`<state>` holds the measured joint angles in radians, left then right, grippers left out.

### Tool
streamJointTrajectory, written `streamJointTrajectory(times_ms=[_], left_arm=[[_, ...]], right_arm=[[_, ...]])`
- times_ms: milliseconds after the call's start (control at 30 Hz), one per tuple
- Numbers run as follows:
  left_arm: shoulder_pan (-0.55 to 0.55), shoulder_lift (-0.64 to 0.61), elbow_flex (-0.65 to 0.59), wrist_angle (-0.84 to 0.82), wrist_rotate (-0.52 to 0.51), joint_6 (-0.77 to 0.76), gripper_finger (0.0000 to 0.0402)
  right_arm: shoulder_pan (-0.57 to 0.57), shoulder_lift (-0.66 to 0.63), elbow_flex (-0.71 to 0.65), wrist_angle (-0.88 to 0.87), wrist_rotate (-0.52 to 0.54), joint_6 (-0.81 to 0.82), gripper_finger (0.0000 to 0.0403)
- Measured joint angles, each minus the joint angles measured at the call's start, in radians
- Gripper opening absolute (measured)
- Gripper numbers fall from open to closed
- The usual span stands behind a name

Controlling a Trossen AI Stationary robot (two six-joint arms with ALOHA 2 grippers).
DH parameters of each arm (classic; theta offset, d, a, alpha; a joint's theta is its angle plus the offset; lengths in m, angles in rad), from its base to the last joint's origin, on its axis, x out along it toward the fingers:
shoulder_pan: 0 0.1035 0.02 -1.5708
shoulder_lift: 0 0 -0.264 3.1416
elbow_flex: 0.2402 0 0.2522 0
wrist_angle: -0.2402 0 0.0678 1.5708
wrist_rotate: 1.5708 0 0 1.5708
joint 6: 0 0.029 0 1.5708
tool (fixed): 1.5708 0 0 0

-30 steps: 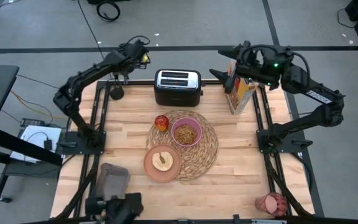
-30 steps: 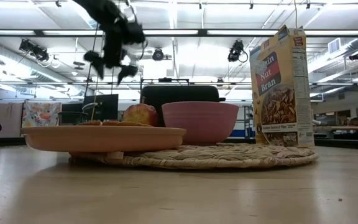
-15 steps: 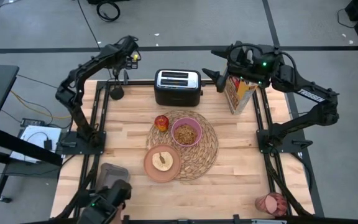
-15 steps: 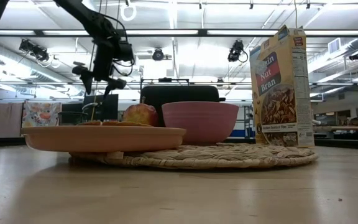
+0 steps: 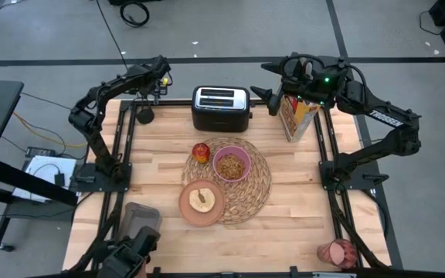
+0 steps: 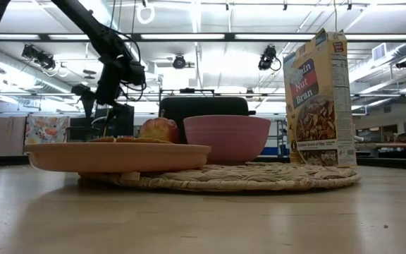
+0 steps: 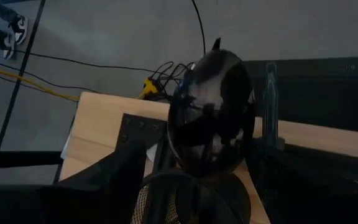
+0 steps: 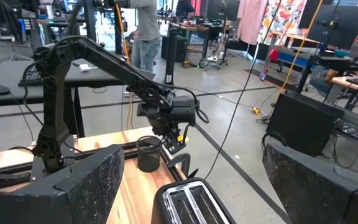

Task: Arrange a breakfast setting
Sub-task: Put the black spoon on the brown placemat to the right side of the pink bowl

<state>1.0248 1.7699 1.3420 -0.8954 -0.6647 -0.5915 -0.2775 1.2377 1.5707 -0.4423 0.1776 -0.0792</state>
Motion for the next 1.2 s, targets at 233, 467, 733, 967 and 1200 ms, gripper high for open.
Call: streamJointTrajectory(times_ms=[233,467,733,967,1200], left_arm=[[0.000,0.000,-0.009,0.012,-0.001,-0.001,0.0278],[0.000,0.000,-0.009,0.041,-0.051,-0.007,0.0246],[0.000,0.016,-0.008,0.066,-0.085,-0.008,0.0204],[-0.001,0.070,-0.009,0.032,-0.082,-0.008,0.0180],[-0.002,0.070,-0.009,0.033,-0.086,-0.008,0.0163]], right_arm=[[0.000,0.000,0.000,0.000,-0.015,-0.002,0.0384],[0.000,0.000,0.000,0.000,-0.017,-0.002,0.0384],[0.000,-0.001,0.000,-0.001,-0.017,-0.002,0.0384],[0.000,-0.003,0.000,-0.003,-0.017,-0.002,0.0384],[0.000,-0.008,0.000,0.000,-0.016,-0.036,0.0384]])
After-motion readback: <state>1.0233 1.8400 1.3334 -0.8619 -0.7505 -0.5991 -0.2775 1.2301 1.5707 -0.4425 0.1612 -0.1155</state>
